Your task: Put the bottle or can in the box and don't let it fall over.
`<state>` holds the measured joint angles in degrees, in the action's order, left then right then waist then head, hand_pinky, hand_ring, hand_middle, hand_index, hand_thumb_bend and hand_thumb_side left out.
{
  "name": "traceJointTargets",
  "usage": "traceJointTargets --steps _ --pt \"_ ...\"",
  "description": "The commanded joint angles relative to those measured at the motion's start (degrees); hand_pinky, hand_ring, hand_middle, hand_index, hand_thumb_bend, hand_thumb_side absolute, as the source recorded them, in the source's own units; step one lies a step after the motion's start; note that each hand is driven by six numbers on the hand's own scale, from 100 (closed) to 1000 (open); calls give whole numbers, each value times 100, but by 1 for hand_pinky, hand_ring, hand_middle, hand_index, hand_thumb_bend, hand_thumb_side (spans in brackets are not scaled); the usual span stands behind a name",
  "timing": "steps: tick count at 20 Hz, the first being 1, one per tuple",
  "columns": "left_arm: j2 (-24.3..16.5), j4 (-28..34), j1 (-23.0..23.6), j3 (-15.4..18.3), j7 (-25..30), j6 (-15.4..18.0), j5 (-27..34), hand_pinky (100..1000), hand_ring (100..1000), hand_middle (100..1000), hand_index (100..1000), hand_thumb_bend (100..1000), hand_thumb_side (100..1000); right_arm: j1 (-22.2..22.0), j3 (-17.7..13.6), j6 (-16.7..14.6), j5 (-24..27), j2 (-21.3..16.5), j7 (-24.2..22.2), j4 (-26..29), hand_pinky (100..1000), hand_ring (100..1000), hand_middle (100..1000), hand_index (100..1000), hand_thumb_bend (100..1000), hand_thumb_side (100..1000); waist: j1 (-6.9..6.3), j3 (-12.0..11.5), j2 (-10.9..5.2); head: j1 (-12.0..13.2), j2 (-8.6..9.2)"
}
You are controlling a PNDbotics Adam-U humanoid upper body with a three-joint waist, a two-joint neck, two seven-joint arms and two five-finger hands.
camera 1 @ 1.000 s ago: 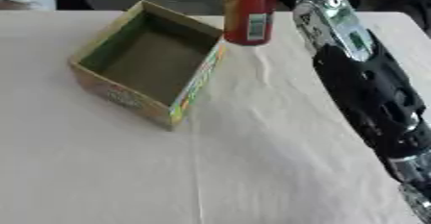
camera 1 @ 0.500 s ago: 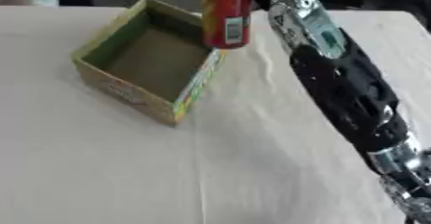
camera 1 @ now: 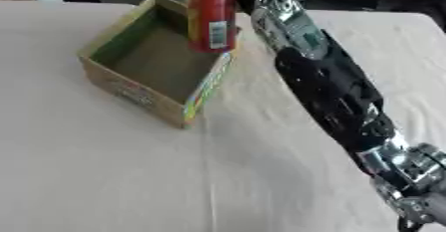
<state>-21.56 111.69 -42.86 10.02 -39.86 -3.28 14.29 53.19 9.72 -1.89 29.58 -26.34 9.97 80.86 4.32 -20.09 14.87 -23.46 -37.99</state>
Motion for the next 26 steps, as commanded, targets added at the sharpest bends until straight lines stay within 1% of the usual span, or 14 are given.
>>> traceJointTargets --steps 1,2,4,6,8,9,10,11,12,13,14,15,20,26 --pt "-68 124 -104 -6 22 5 -37 790 1000 843 697 305 937 196 -18 -142 107 -141 74 12 808 344 368 245 100 408 -22 -38 -98 -73 40" --pt "-67 128 -108 -7 25 4 -39 790 1000 843 697 305 937 209 -9 -193 141 -141 85 -8 810 357 373 248 100 429 -13 -56 -86 -80 52" --pt "-71 133 -113 -6 28 2 -37 791 1000 843 696 305 938 225 15 -291 207 -132 78 -61 841 459 438 303 100 470 3 -84 -64 -91 74" --pt "-77 142 -116 -3 28 4 -36 791 1000 843 697 305 938 226 52 -380 241 -126 -41 -93 881 587 571 432 100 470 16 -98 -50 -89 93" --pt "-80 148 -111 -3 30 2 -33 792 1000 843 697 305 939 220 82 -458 223 -127 -250 -99 923 758 763 603 100 444 26 -102 -44 -86 97" --pt "-80 149 -105 -1 31 -1 -32 792 1000 844 697 306 939 210 99 -496 187 -128 -403 -90 932 790 803 647 100 437 29 -102 -42 -83 97" --pt "-81 150 -99 2 30 -2 -33 795 1000 844 698 306 940 199 126 -526 139 -129 -602 -74 984 950 1000 836 100 395 33 -101 -42 -80 95" --pt "-81 150 -94 6 28 -4 -32 795 1000 844 698 307 941 185 149 -550 85 -129 -839 -58 990 967 1000 858 100 379 34 -98 -41 -79 92" --pt "-83 152 -90 8 25 -5 -32 795 1000 844 698 306 940 172 171 -574 13 -131 -1103 -39 1000 1000 1000 961 100 448 36 -96 -42 -81 86" --pt "-86 155 -85 11 23 -4 -35 796 1000 844 698 306 939 155 179 -603 -79 -132 -1375 -24 1000 1000 1000 1000 100 510 36 -92 -43 -81 80" --pt "-89 160 -83 15 17 -1 -42 796 1000 844 698 306 937 140 172 -638 -180 -132 -1612 -22 1000 1000 1000 1000 100 663 36 -88 -45 -82 77" --pt "-89 167 -82 22 5 4 -55 797 1000 845 699 306 936 124 161 -673 -309 -130 -1819 -34 1000 1000 1000 1000 100 690 35 -83 -46 -82 72" --pt "-89 198 -68 23 -35 3 -117 797 1000 843 699 304 936 81 70 -875 -881 -138 -2309 -104 1000 1000 1000 1000 100 718 32 -64 -46 -79 50" --pt "-101 228 -63 22 -83 7 -169 796 1000 840 698 302 934 -138 73 -863 -828 -405 -2700 175 1000 1000 1000 1000 100 718 42 -63 -46 -69 49"
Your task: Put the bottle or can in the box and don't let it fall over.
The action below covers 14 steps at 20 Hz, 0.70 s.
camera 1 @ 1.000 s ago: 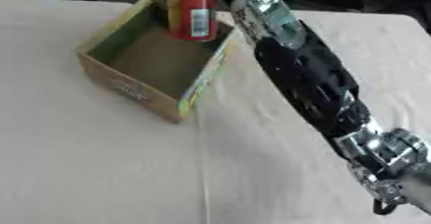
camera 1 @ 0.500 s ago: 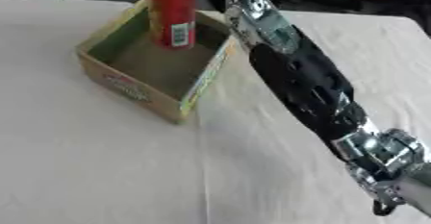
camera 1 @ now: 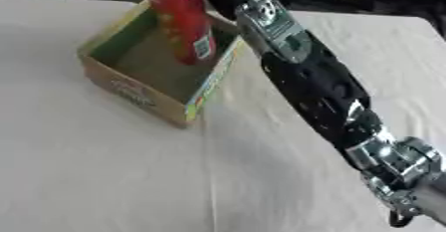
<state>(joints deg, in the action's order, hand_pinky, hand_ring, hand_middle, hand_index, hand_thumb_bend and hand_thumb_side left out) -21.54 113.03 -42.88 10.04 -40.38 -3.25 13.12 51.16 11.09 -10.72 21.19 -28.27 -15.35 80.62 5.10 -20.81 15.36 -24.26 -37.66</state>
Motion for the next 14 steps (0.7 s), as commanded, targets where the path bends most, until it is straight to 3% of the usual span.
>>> traceJointTargets --steps 1,9,14 --pt "-108 95 -58 21 -36 2 -58 796 1000 840 698 302 935 50 -64 49 23 -222 -253 229 1000 1000 1000 1000 100 718 -37 14 -98 18 15" --pt "-137 95 -8 34 -64 3 -85 795 1000 838 697 301 932 -52 -154 320 273 -238 -506 310 1000 1000 1000 1000 100 714 -71 88 -133 56 -1" --pt "-207 88 157 79 -107 4 -153 794 1000 838 698 285 909 -389 -472 632 1029 -448 -92 992 991 1000 1000 1000 100 667 -114 303 -268 233 -101"
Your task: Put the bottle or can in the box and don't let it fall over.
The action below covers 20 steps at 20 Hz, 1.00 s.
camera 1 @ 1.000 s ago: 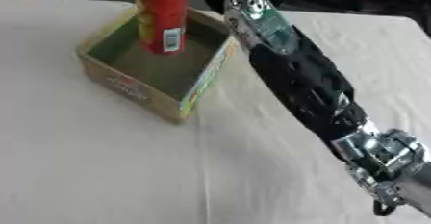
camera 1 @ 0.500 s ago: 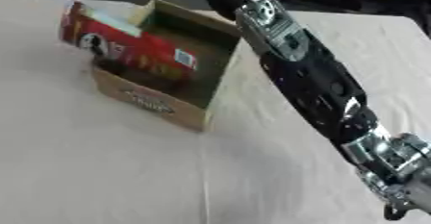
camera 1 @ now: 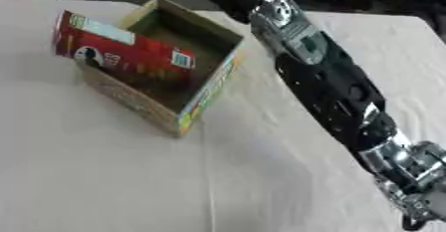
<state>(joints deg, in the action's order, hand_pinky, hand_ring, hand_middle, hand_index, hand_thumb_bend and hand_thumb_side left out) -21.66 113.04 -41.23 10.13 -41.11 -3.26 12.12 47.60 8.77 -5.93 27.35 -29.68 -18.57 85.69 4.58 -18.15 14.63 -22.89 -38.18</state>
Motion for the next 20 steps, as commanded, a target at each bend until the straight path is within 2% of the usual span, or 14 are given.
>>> traceJointTargets --steps 1,5,7,10,13,17,20 --pt "-218 83 45 75 -38 -1 -76 794 1000 838 698 282 904 -184 -373 213 669 -420 414 815 985 1000 1000 1000 100 662 -70 109 -241 156 -71" --pt "-297 30 280 56 86 -57 -185 797 1000 848 707 251 870 -986 -826 352 1499 -943 1023 2337 958 983 1000 1000 100 633 -107 406 -436 371 -178" --pt "-342 -2 386 47 194 -79 -222 796 1000 849 712 232 853 -1350 -1007 273 1832 -1154 1179 2756 951 970 1000 1000 100 627 -130 518 -504 434 -194" --pt "-468 -85 615 10 460 -63 -306 793 1000 854 721 207 838 -1935 -1293 -181 2007 -1437 1123 2874 943 952 1000 1000 100 624 -192 696 -585 500 -174" --pt "-565 -180 821 -26 751 -14 -311 790 1000 850 733 185 824 -2487 -1453 -486 1947 -1523 1034 2888 943 947 1000 1000 100 626 -246 817 -625 521 -141" --pt "-674 -324 1111 -70 1171 71 -330 795 1000 864 738 166 817 -3224 -1552 -677 1669 -1400 909 2890 947 960 1000 1000 100 613 -296 913 -629 494 -72" --pt "-681 -420 1289 -43 1345 101 -350 804 1000 876 745 187 831 -3622 -1603 -743 1458 -1269 825 2890 952 989 1000 1000 100 636 -314 964 -629 508 -69"
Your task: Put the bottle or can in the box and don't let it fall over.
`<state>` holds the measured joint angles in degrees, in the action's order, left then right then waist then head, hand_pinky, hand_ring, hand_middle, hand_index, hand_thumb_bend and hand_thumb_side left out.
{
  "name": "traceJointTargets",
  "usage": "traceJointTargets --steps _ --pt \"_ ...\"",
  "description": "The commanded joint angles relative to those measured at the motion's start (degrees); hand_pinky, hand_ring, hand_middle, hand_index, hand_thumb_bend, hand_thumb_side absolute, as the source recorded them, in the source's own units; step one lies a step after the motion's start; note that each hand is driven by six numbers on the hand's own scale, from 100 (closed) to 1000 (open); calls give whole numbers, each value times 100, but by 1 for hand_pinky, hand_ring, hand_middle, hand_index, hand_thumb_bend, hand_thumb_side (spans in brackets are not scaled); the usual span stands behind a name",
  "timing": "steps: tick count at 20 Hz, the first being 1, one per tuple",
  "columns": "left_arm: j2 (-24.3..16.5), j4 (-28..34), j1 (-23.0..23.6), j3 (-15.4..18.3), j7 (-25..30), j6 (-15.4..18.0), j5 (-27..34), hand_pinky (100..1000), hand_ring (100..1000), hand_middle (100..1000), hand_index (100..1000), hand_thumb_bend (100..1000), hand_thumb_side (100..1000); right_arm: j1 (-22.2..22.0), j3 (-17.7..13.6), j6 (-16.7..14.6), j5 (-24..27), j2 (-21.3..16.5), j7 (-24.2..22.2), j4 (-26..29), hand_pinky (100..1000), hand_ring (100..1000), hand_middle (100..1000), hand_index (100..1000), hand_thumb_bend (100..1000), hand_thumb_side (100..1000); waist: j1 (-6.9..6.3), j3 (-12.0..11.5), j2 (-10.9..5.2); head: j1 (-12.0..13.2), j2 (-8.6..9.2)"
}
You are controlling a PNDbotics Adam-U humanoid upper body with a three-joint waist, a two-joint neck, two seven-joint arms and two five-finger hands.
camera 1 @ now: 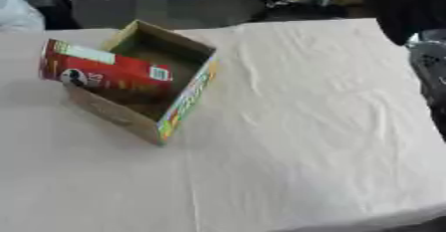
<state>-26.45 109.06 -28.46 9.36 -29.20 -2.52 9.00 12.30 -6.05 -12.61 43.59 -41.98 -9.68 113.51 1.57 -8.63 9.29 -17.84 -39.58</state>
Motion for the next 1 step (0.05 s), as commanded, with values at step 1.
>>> traceJointTargets --steps 1 --pt "-208 -44 72 42 208 35 -48 807 1000 880 750 206 845 -200 -140 -89 -234 8 -78 108 953 994 1000 1000 100 638 -16 25 -98 25 54"
